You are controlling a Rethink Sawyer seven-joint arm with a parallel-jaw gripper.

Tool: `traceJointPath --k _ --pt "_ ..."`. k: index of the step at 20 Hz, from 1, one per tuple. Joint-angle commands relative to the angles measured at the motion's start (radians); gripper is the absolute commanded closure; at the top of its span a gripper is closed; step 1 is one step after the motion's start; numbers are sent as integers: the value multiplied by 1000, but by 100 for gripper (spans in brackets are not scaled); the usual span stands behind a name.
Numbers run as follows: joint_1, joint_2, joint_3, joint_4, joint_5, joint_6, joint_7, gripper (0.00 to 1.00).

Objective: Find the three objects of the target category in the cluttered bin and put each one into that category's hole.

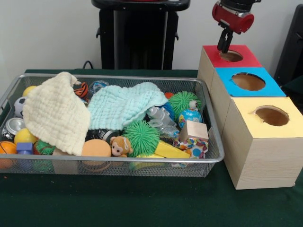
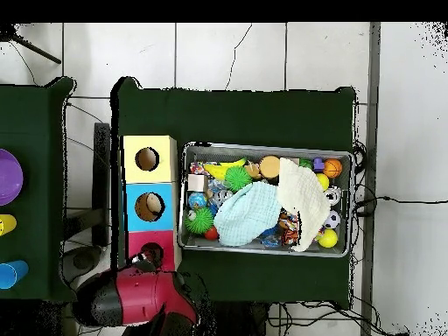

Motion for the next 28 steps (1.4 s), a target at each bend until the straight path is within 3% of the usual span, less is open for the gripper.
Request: traceJointPath --k 1,8,11,21,28 --pt "-11 15 30 51 -11 -32 60 100" --pt "-31 33 26 34 -16 -46 50 100" --pt "-41 10 16 6 -31 11 15 100" --pt "-206 -27 98 -35 -117 108 -170 100" --pt "-382 -25 207 -38 -212 110 -269 100"
